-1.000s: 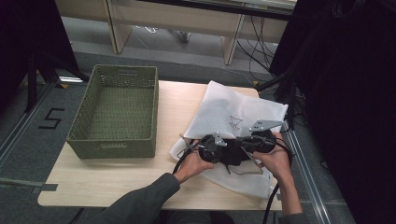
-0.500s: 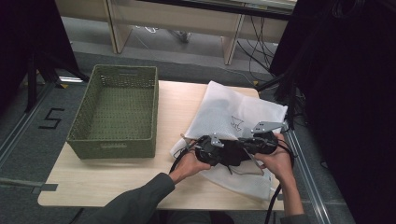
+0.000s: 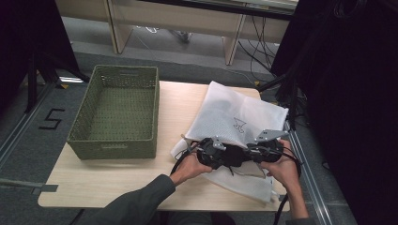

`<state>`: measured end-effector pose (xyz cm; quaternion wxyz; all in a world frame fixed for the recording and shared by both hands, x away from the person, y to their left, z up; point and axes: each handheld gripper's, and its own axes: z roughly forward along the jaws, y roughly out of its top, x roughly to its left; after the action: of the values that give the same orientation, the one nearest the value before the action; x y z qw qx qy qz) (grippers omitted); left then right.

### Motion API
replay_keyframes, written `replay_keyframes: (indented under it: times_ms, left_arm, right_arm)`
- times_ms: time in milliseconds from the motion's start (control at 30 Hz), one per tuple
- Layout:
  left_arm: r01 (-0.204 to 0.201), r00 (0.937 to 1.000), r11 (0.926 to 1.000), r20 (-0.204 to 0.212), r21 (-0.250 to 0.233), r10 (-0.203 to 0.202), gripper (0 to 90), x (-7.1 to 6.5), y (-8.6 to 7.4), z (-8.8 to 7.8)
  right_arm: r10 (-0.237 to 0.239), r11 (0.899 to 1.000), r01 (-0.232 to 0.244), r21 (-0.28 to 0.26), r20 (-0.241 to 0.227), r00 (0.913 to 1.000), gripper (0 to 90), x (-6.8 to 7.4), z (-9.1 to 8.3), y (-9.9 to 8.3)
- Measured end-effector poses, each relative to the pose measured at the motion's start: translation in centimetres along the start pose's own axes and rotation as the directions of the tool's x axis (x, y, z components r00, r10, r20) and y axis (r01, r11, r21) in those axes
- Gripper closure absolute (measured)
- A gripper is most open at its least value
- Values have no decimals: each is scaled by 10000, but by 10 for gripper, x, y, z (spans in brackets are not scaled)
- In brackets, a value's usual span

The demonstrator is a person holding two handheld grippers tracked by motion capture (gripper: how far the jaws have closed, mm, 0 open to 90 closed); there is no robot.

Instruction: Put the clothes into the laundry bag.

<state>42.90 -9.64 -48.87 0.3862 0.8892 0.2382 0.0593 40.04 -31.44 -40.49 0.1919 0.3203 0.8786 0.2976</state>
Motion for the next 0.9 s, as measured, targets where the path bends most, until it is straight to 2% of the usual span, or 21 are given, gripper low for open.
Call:
replay_keyframes:
  times_ms: [33, 100, 133, 167, 233, 267, 300, 367, 433, 633, 733, 800, 867, 900]
  left_arm:
    - [84, 9999, 10000, 61, -51, -84, 669, -2, 0, 2]
    - [257, 9992, 9996, 310, -89, -254, 608, -5, 1, 6]
    - [370, 9976, 9991, 601, -210, -357, 577, -7, 1, 8]
    - [508, 9963, 9982, 715, -317, -484, 573, -9, 1, 10]
    - [187, 9990, 9996, 420, -201, -179, 565, -12, 3, 16]
    - [204, 9994, 9996, 272, -178, -199, 576, -12, 4, 19]
    - [232, 9997, 9995, 66, -207, -231, 623, -13, 5, 21]
    - [249, 9990, 9995, -356, -174, -255, 789, -11, 8, 26]
    - [388, 9970, 9988, -659, -295, -407, 844, -8, 12, 31]
    - [441, 9919, 9979, -1167, -465, -493, 853, -3, 23, 38]
    - [706, 9873, 9948, -1372, -736, -803, 851, 1, 28, 41]
    - [825, 9859, 9930, -1384, -849, -937, 848, 4, 30, 41]
    - [892, 9869, 9928, -1275, -804, -990, 839, 6, 30, 41]
    - [814, 9889, 9945, -1193, -662, -889, 822, 5, 29, 39]
  right_arm:
    - [-32, 10000, 32, -42, 5, 10000, 718, -1, 1, -1]
    - [-46, 10000, 46, 77, -95, 9999, 823, -2, 2, -3]
    - [-86, 9999, 87, 86, -128, 9999, 850, -3, 2, -3]
    - [-146, 9999, 147, 90, -161, 9998, 864, -3, 1, -3]
    - [-7, 10000, 6, -66, -241, 9997, 869, -3, -2, -2]
    - [9, 9999, -13, -135, -322, 9995, 869, -3, -3, -1]
    - [63, 9999, -68, -118, -393, 9992, 869, -2, -4, 0]
    - [35, 10000, -38, -56, -414, 9991, 870, -2, -5, 0]
    - [105, 9999, -110, -86, -518, 9986, 872, -2, -4, 0]
    - [186, 9998, -194, -105, -709, 9973, 873, -1, -5, 0]
    - [208, 9998, -213, -59, -745, 9970, 873, 0, -4, -1]
    - [188, 9998, -193, -50, -753, 9970, 873, -1, -3, -1]
    - [197, 9998, -203, -71, -783, 9967, 873, -1, -3, -1]
    - [254, 9997, -259, -44, -777, 9966, 873, -1, -3, -1]
